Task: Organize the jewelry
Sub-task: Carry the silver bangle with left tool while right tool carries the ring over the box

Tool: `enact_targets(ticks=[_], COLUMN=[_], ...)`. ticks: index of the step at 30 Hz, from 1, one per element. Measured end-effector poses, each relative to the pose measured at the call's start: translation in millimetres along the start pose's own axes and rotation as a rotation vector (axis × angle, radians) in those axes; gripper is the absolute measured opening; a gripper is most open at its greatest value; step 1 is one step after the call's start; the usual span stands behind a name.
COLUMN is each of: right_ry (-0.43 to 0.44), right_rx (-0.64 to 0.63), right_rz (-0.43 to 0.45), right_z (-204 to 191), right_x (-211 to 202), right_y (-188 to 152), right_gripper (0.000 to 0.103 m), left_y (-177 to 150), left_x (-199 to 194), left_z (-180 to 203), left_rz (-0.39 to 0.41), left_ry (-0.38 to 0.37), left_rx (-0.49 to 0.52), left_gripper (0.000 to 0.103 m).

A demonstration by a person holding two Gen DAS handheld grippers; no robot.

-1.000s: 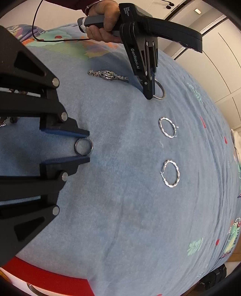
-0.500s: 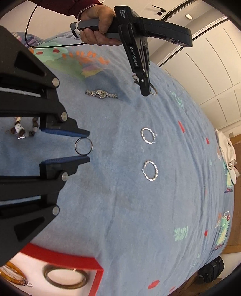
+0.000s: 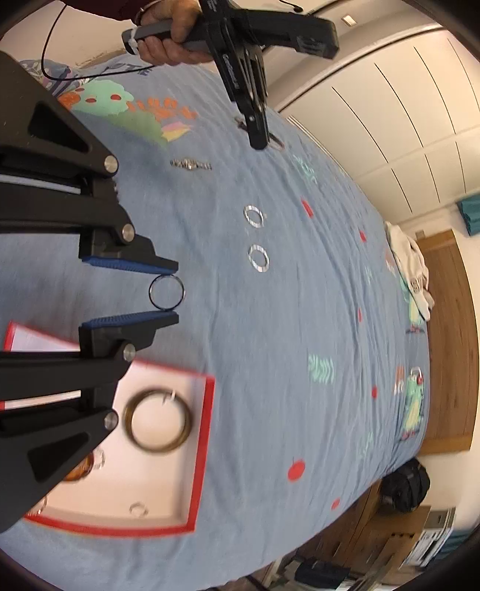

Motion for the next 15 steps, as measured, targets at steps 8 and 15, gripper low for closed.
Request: enact_targets(ticks=[8,15], right_ry=[-0.058,-0.068], right_rx=[0.048,0.072], right_rz=[-0.003,-0.035], right_z=[58.3,89.6], right_x=[-7.4,14.5], right_y=[-8.0,-13.5], right_gripper=[0.019,0.019], left_y=[8.1,8.4], left_x=[13.7,38.1], left_z=[66.3,98.6], left_rz=[-0.004,-0.039], left_ry=[-0.076,-0.097], left_rx=[0.044,0.060], left_gripper=[0.006,0.006])
Point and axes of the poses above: each gripper's, at about its wrist camera, not at the fingertips, and x roughly the way its jaws point, z to its right, y to its top, the point moved 6 cm from there along x, roughly the way its jaws point, and after that the axes turned 6 degrees about z, right-handed, at the moved point
